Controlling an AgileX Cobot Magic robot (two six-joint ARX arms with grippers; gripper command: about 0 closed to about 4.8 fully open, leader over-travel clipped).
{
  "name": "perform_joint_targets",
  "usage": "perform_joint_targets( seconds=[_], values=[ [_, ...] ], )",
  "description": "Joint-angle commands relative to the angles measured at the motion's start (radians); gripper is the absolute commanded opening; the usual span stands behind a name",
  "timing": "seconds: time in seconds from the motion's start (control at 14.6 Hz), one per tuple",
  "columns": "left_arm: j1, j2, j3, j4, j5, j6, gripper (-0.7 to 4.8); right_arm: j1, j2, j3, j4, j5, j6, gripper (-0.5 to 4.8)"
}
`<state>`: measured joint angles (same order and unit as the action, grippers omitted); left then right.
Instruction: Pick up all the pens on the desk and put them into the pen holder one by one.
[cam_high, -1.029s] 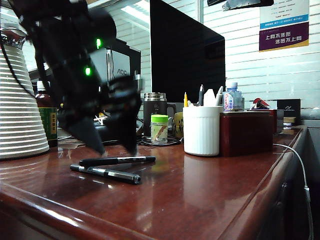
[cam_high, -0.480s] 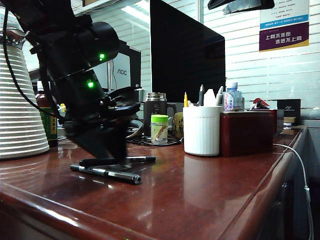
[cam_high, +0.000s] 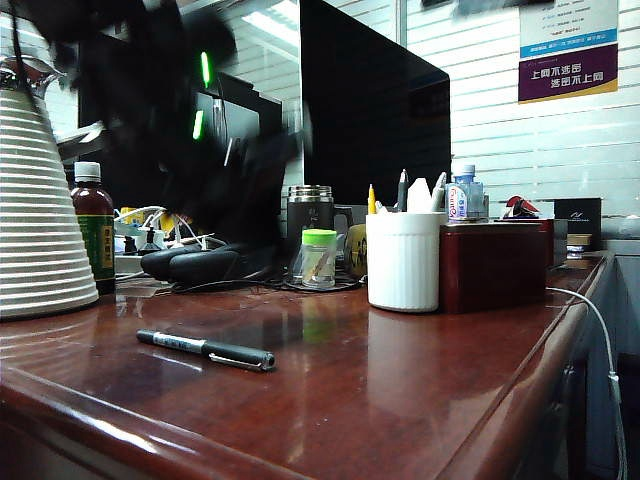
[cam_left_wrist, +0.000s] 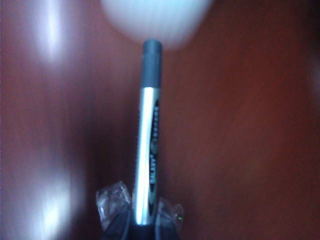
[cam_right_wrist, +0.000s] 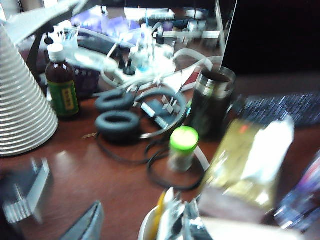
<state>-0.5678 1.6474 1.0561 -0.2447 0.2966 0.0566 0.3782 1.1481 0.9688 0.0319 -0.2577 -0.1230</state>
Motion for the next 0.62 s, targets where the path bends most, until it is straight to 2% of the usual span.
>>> perform_joint_targets(
  seconds=[0.07,0.21,0.34,0.41,0.62],
  values=[
    [-0.001,-0.091,0.003,0.254,0.022,-0.135,-0.06,-0.034,-0.068,0.006,0.003,0.035,-0.035,2.10],
    [-0.001,-0.112,0.003,0.523,0.045,-0.220,-0.06,-0.090,-0.134,0.006,-0.030,0.035,-0.035,2.11],
    [-0.002,-0.073,0.000,0.838,0.063,-0.257,-0.06,-0.158,-0.194,0.006,-0.048,0.034,-0.035,2.11],
    [-0.002,-0.035,0.000,0.951,0.063,-0.288,-0.06,-0.194,-0.217,0.006,-0.058,0.028,-0.035,2.11],
    [-0.002,0.161,0.000,1.268,0.040,-0.509,-0.06,-0.303,-0.252,0.002,-0.110,-0.013,-0.035,2.11]
  ],
)
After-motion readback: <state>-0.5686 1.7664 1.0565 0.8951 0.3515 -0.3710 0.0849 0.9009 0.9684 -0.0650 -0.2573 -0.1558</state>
